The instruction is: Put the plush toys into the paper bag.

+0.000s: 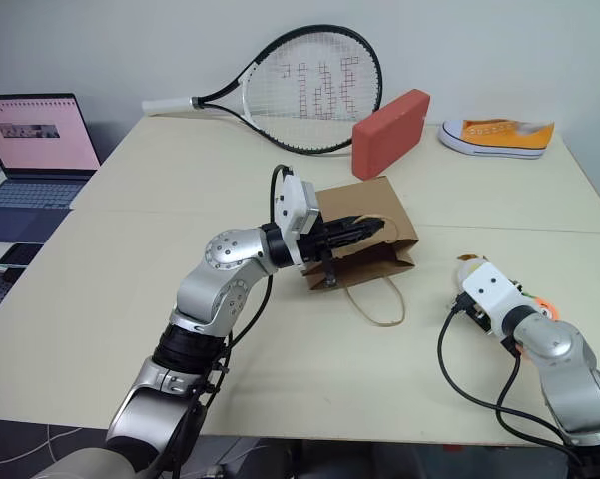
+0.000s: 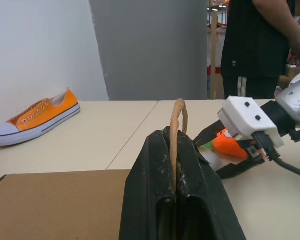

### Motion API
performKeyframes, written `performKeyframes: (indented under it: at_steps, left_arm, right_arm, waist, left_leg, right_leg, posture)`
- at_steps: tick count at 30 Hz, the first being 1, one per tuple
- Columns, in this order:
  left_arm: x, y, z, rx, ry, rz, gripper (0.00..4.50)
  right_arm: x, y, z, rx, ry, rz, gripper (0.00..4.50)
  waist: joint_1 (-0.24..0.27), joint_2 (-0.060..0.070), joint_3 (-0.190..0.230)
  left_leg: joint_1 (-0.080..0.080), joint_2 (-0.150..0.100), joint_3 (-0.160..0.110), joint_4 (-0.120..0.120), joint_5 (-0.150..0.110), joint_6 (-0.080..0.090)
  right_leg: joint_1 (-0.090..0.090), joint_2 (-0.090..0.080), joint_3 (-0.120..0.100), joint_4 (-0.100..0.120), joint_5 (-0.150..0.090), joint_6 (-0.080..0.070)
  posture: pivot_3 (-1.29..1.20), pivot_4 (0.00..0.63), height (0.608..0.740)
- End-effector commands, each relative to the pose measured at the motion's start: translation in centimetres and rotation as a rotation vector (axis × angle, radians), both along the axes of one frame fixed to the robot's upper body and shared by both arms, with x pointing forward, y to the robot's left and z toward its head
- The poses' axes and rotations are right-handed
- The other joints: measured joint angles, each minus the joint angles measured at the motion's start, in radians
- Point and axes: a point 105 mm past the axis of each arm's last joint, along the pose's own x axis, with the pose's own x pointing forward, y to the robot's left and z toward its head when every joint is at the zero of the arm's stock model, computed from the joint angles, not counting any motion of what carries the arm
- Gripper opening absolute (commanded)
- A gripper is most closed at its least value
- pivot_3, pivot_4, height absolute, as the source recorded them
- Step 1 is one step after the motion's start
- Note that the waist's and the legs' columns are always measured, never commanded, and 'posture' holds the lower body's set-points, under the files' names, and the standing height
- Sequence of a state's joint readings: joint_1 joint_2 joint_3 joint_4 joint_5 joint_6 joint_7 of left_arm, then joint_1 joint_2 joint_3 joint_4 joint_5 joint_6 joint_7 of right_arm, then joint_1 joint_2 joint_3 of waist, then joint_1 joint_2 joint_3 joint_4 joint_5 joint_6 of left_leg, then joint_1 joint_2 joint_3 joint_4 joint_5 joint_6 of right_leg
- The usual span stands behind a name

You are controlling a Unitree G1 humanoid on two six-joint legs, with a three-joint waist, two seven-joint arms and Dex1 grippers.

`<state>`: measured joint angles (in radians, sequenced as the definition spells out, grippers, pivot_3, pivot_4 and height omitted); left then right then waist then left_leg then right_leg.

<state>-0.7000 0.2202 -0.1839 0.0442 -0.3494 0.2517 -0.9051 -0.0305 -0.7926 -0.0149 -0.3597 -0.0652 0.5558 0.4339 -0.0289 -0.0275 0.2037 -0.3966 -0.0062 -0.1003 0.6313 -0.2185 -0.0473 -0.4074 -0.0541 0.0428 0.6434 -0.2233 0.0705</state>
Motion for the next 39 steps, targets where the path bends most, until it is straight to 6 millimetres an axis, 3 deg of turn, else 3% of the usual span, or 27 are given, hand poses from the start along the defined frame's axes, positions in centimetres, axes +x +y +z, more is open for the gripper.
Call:
performKeyframes:
  at_steps: [1,6,10,15,20,24,33,39]
  left_arm:
    - [-0.5,0.2,2.1,-0.066,-0.029,-0.014,0.0]
    - [-0.6,0.6,2.6,-0.087,0.012,-0.026,0.0]
    - [-0.6,0.9,3.3,-0.114,0.046,-0.031,0.0]
    - [-0.3,1.1,3.5,-0.11,0.055,-0.023,0.0]
    - [-0.4,1.1,3.6,-0.106,0.054,-0.029,0.0]
    - [-0.3,1.1,3.8,-0.101,0.051,-0.03,0.0]
    - [-1.3,1.1,4.0,-0.087,0.057,-0.07,0.0]
    - [-1.6,1.2,4.1,-0.072,0.051,-0.077,0.0]
  right_arm:
    - [0.3,-0.3,0.5,-0.04,-0.034,0.008,1.73]
    - [0.4,-0.1,0.6,-0.038,-0.057,0.031,0.02]
    - [0.3,0.8,2.2,0.019,-0.096,0.086,0.02]
    - [-1.8,4.8,5.5,0.164,-0.056,0.303,0.02]
    - [-4.4,7.8,6.5,0.273,0.074,0.469,0.02]
    - [-5.2,10.3,7.1,0.364,0.127,0.558,0.02]
    - [0.0,13.2,6.4,0.39,-0.031,0.445,0.02]
    - [2.2,14.6,5.9,0.383,-0.099,0.397,0.02]
  waist:
    - [0.0,0.0,0.0]
    - [-0.001,0.0,0.0]
    - [-0.001,0.0,0.0]
    - [-0.003,0.0,0.0]
    - [0.001,0.0,0.0]
    - [-0.001,0.0,0.0]
    - [-0.001,0.0,0.0]
    - [-0.002,0.0,0.0]
  left_leg:
    - [0.0,0.0,0.0,0.0,0.0,0.0]
    - [0.0,0.0,0.0,0.0,0.0,0.0]
    - [0.0,0.0,0.0,0.0,0.0,0.0]
    - [0.0,0.0,0.0,0.0,0.0,0.0]
    - [0.0,0.0,-0.001,0.0,0.0,0.0]
    - [0.0,0.0,-0.001,0.001,0.0,0.0]
    - [0.0,0.0,-0.001,0.0,0.0,0.0]
    - [0.0,0.0,-0.001,0.0,0.0,0.0]
  right_leg:
    - [0.0,0.0,0.0,0.0,0.0,0.0]
    - [0.0,0.0,0.0,0.0,0.0,0.0]
    - [0.0,0.0,0.0,0.0,0.0,0.0]
    - [0.0,0.0,0.0,0.0,0.0,0.0]
    - [0.001,0.0,-0.001,0.0,0.0,0.0]
    - [0.001,0.0,-0.001,0.0,0.0,0.0]
    - [0.0,0.0,-0.001,0.0,0.0,0.0]
    - [-0.001,0.0,-0.001,0.0,0.0,0.0]
  posture:
    - [0.0,0.15,0.74]
    - [0.0,0.15,0.74]
    - [0.0,0.15,0.74]
    - [0.0,0.15,0.74]
    - [0.0,0.15,0.74]
    - [0.0,0.15,0.74]
    - [0.0,0.15,0.74]
    - [0.0,0.15,0.74]
